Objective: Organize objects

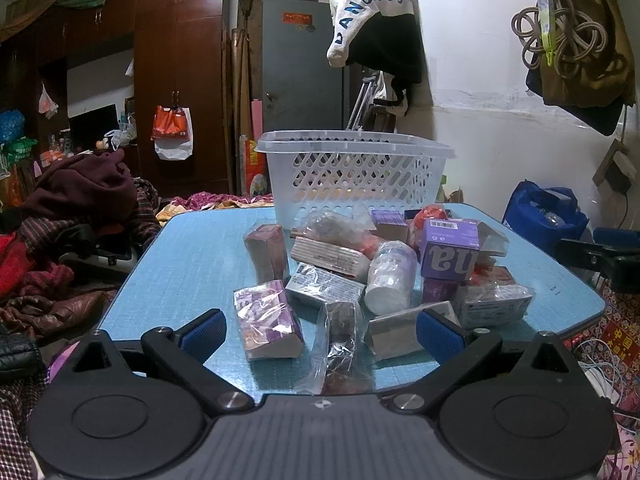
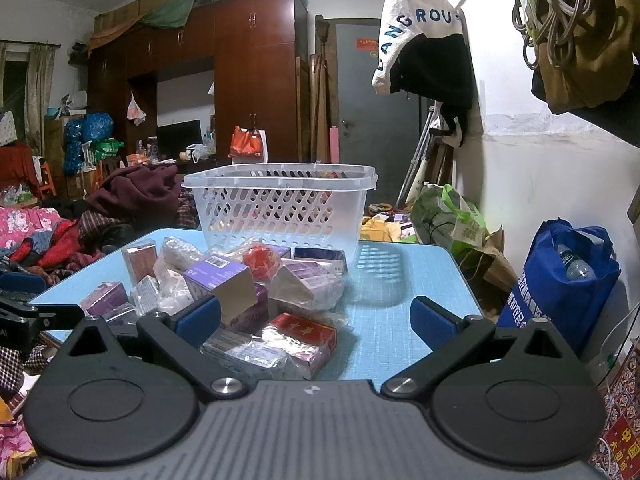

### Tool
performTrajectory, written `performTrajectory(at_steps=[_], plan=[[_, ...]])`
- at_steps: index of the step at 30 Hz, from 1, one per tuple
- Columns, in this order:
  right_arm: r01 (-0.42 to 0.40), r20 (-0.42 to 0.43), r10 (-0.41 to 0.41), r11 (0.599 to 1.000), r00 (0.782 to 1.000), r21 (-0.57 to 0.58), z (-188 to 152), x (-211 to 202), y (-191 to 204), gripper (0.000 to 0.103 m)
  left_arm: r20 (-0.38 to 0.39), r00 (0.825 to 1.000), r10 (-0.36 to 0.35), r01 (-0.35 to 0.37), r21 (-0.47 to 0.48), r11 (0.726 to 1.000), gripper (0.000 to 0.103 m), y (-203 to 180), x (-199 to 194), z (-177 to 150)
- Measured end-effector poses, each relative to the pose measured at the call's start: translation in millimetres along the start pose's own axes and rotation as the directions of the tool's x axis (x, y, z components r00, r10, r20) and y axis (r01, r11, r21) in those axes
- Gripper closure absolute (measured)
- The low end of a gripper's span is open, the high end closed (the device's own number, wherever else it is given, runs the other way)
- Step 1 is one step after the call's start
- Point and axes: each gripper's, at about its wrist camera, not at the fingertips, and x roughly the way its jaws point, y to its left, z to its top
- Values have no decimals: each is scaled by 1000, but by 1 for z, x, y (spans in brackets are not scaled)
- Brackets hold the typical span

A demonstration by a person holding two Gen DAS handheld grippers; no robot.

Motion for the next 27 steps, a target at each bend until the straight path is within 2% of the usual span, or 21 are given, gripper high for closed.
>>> performTrajectory(at_steps=[22,27], plan=[[-29,-10,29,1000,1000,-7,-1,0,-1,0,0,1000,2,-2,3,1000,0,-1,-1,0],[-103,-30,103,995,994,3,-1,1,-1,0,-1,1000,-1,1,6,1000,0,0,-1,0]])
